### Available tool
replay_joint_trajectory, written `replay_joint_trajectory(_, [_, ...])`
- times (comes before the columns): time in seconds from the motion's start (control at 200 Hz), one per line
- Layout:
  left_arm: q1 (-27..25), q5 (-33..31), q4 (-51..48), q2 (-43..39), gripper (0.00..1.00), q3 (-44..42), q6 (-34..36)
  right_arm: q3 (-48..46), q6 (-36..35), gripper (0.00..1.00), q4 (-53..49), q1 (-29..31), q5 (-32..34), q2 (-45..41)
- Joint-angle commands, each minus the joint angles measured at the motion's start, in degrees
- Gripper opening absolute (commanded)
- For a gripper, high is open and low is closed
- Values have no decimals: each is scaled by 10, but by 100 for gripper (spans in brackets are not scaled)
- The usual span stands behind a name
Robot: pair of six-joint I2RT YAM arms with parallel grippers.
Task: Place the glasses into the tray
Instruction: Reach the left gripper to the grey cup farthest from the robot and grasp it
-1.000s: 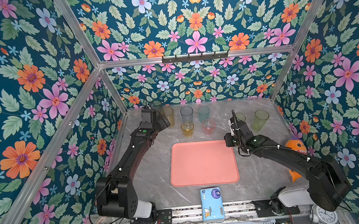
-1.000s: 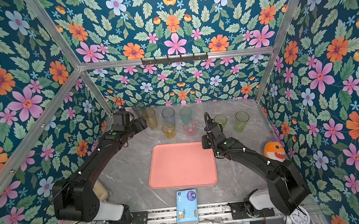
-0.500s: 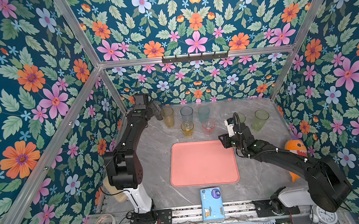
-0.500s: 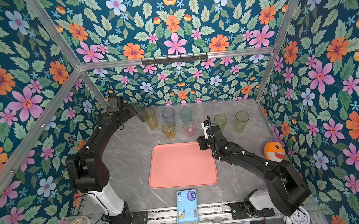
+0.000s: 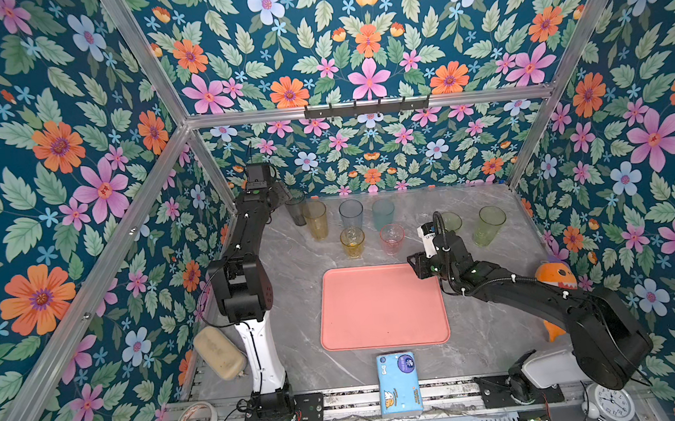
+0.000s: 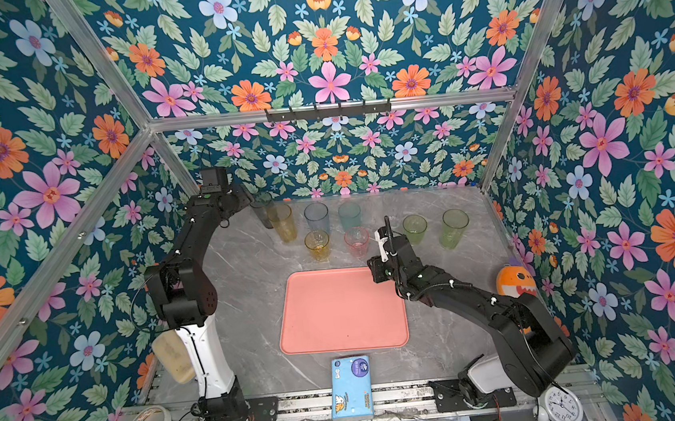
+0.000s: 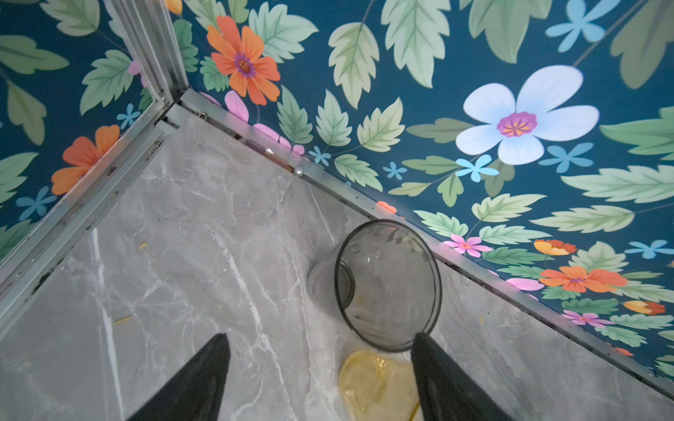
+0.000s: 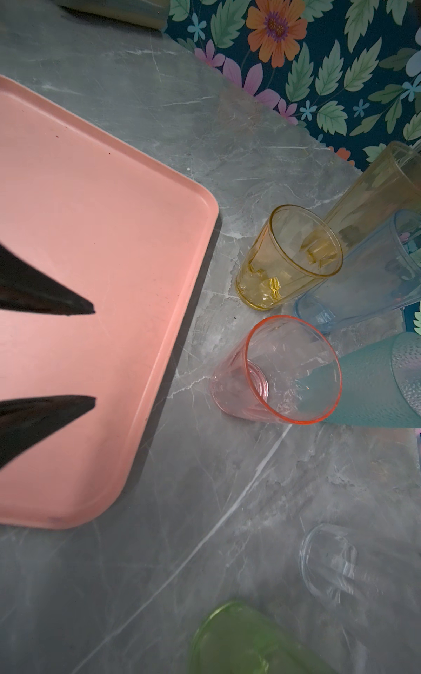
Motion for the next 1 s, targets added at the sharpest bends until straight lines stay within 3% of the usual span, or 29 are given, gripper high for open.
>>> replay_joint_trajectory(0.0, [2,13,-19,28,78,40,11,10,-4,38,-1,1,3,7])
replay_joint_trajectory(0.325, [2,20,-19,97,63,107,20,34,0,39,-27,2,3,36])
replay_joint_trajectory(0.88, [6,20,-21,142,50,121,33,66,4,40,-60,7,8,72])
replay_joint_trajectory(0.995, [9,23,-21,149,42,125,31,67,4,40,-60,7,10,71])
